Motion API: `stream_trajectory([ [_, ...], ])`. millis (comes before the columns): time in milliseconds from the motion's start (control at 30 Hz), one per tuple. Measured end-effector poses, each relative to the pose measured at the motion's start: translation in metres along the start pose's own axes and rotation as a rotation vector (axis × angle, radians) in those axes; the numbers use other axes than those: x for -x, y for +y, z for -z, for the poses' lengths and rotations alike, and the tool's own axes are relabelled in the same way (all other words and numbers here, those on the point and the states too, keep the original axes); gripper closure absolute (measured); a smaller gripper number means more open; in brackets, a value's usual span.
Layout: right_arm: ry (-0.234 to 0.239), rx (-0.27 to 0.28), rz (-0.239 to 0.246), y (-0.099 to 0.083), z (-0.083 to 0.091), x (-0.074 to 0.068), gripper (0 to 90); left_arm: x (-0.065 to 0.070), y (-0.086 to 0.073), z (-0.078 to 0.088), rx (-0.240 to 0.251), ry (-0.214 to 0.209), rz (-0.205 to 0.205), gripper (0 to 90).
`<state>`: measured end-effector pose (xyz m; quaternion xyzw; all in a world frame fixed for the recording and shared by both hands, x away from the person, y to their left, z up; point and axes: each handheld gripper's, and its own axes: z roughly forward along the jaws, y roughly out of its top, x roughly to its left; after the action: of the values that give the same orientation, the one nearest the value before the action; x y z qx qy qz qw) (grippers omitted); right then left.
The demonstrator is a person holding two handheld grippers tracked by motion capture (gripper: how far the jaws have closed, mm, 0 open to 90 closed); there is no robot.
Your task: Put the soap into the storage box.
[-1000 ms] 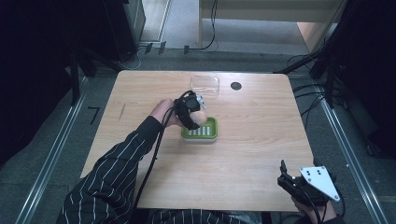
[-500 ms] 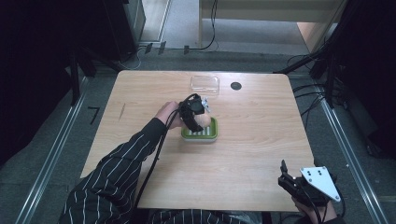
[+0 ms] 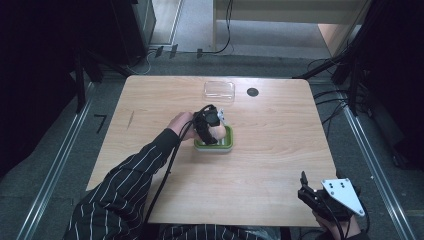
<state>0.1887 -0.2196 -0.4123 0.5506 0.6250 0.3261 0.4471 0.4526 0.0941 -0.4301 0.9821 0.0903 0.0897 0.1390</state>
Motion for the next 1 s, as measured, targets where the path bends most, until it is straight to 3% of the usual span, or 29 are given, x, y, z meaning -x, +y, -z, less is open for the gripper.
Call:
stream_trajectory([
  [433, 0.002, 0.001, 0.000, 0.0001, -0.0001, -0.0003, 13.6, 0.0015, -0.0012, -0.0078, -0.020, -0.017, -0.033, 33.2],
  [733, -0.001, -0.002, -0.005, 0.0000, 0.0001, -0.0001, 13.6, -0.0005, -0.0037, -0.0091, -0.002, -0.037, -0.014, 33.0],
  [1000, -0.002, 0.000, -0.003, 0.0001, 0.0003, -0.0002, 13.6, -0.0016, -0.0047, -0.0071, 0.010, -0.029, -0.009, 29.6],
])
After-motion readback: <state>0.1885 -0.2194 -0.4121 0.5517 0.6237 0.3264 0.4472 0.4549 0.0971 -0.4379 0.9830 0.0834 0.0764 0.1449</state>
